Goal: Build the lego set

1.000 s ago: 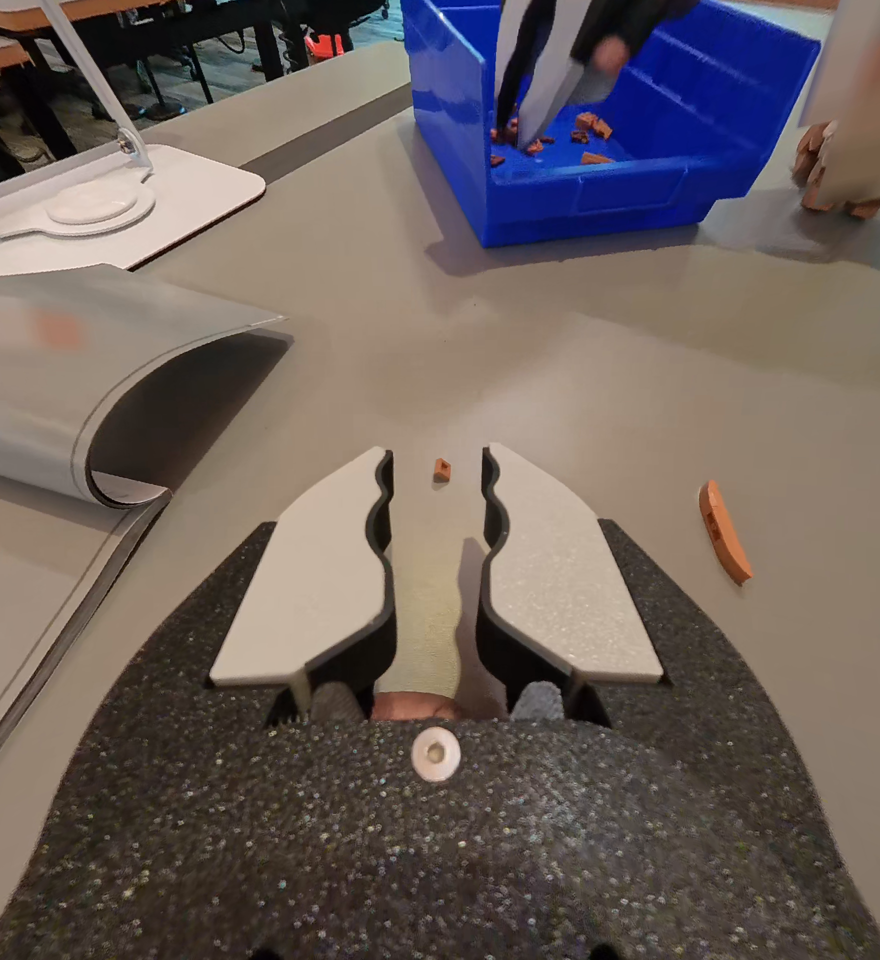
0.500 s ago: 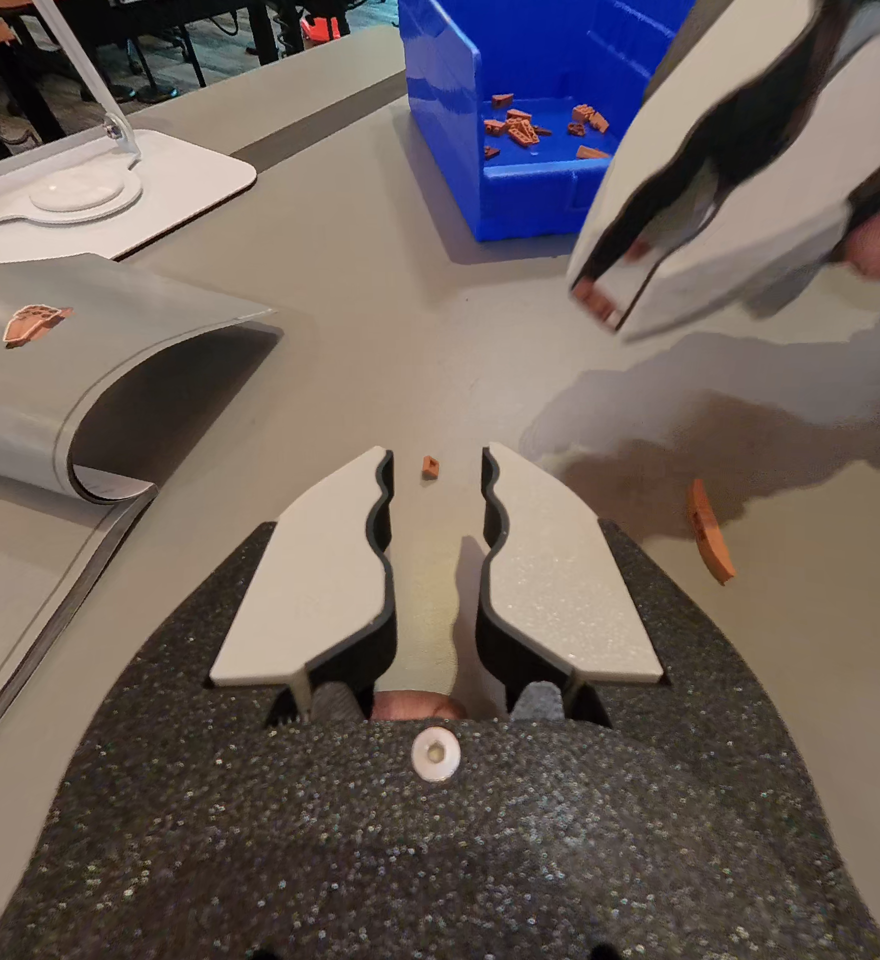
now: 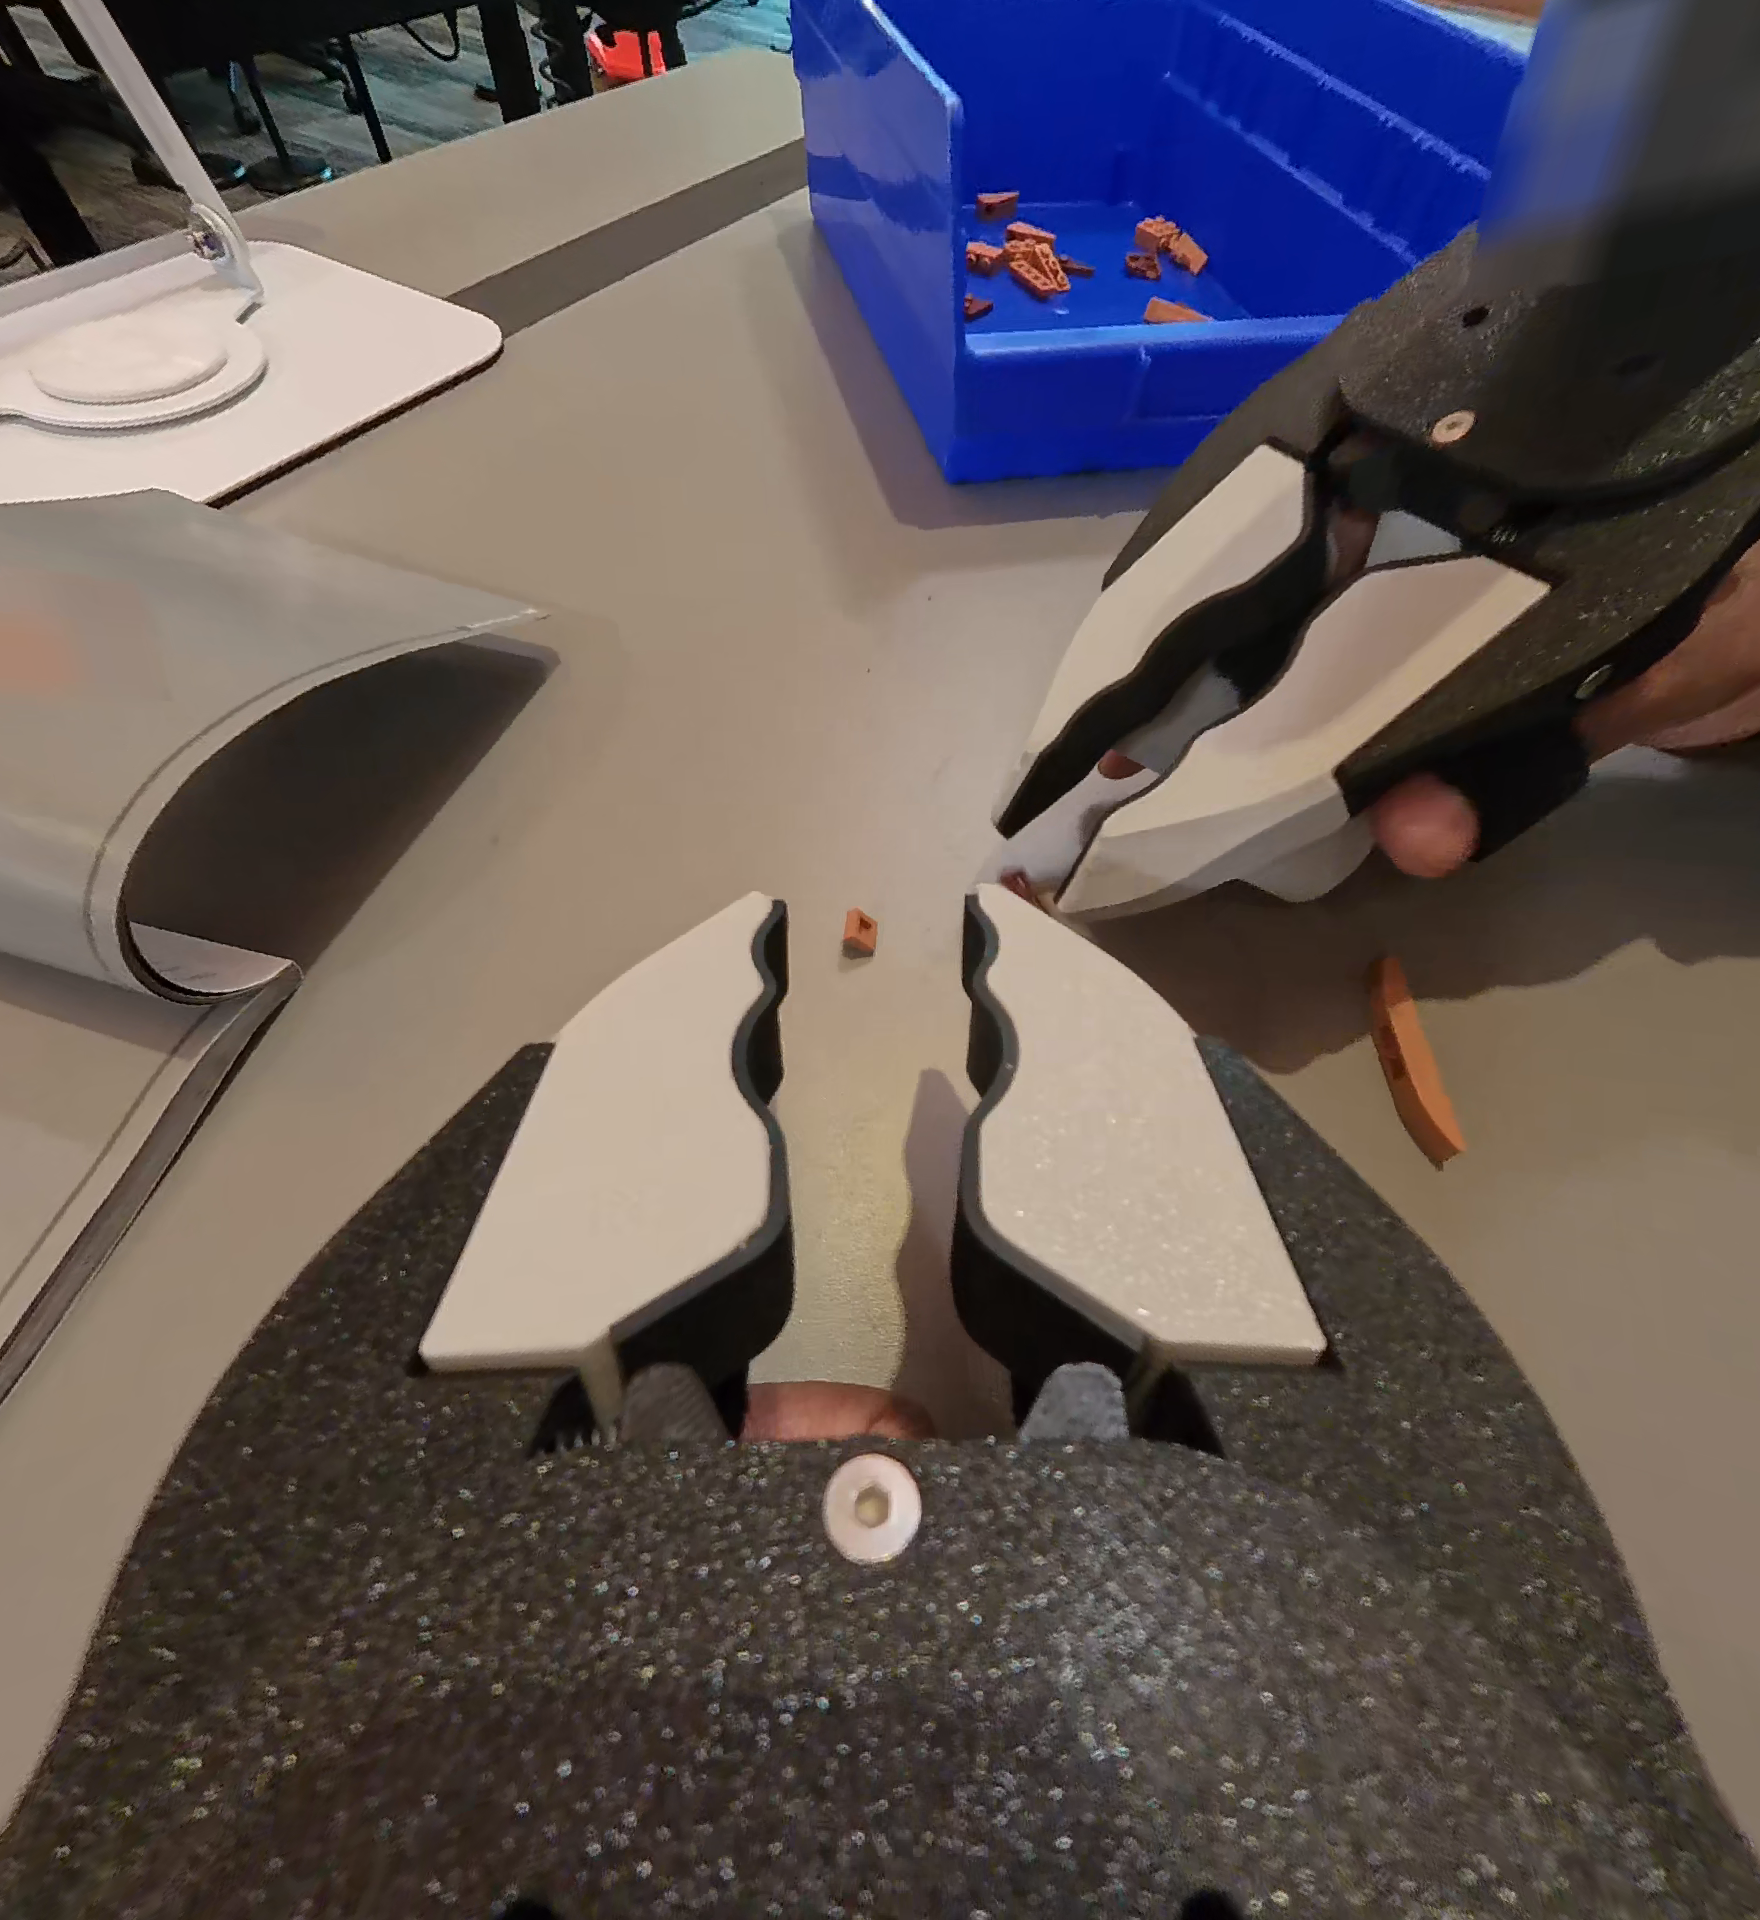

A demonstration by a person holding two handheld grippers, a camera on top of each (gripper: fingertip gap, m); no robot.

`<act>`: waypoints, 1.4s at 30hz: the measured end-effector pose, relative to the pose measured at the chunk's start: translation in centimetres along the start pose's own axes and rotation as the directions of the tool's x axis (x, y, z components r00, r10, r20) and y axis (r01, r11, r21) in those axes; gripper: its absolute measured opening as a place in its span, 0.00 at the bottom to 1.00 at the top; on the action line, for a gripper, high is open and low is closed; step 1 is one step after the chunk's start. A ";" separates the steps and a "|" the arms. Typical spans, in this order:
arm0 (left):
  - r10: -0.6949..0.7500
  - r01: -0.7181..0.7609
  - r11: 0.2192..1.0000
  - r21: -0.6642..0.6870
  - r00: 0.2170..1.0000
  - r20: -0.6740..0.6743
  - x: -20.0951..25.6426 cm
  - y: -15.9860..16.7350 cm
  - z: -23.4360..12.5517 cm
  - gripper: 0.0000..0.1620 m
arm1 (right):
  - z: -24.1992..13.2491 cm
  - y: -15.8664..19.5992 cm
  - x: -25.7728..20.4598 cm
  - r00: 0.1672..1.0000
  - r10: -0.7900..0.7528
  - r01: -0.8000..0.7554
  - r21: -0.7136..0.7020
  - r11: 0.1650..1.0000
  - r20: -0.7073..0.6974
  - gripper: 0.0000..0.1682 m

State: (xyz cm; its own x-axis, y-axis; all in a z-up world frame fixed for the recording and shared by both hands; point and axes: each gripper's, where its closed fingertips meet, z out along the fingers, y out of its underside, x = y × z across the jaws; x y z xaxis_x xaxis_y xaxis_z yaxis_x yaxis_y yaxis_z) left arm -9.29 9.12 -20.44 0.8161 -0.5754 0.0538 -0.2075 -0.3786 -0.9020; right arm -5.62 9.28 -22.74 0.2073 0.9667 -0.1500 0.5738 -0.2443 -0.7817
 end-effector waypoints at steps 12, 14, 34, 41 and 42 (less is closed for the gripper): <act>-0.056 0.057 0.998 0.014 0.998 -0.021 -0.5 -0.1 -0.2 0.20 | -3.9 0.2 -0.6 0.999 0.000 0.000 0.019 1.000 0.032 0.19; -0.058 0.059 0.998 0.015 0.998 -0.022 -0.5 -0.2 -0.2 0.20 | -7.5 0.1 0.0 0.997 -0.067 0.067 -0.008 0.998 -0.032 0.19; -0.051 0.052 0.999 0.005 0.998 -0.034 -0.2 0.0 -0.1 0.20 | -15.7 7.2 23.3 0.833 -0.525 0.508 -0.619 0.599 0.176 0.15; -0.058 0.058 0.998 0.003 0.997 -0.043 -0.2 0.0 -0.1 0.20 | -15.0 8.6 23.8 0.811 -0.514 0.551 -0.660 0.511 0.279 0.15; -0.060 0.060 0.998 0.004 0.997 -0.044 -0.2 0.0 -0.1 0.20 | -14.8 8.9 24.0 0.808 -0.514 0.553 -0.667 0.499 0.286 0.15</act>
State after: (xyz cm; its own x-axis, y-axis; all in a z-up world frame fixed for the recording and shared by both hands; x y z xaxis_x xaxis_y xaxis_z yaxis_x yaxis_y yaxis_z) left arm -9.51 9.17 -20.38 0.8027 -0.5829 0.1263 -0.1561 -0.4097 -0.8988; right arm 16.16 29.17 -24.34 -0.3542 0.9290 0.1076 0.9295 0.3624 -0.0688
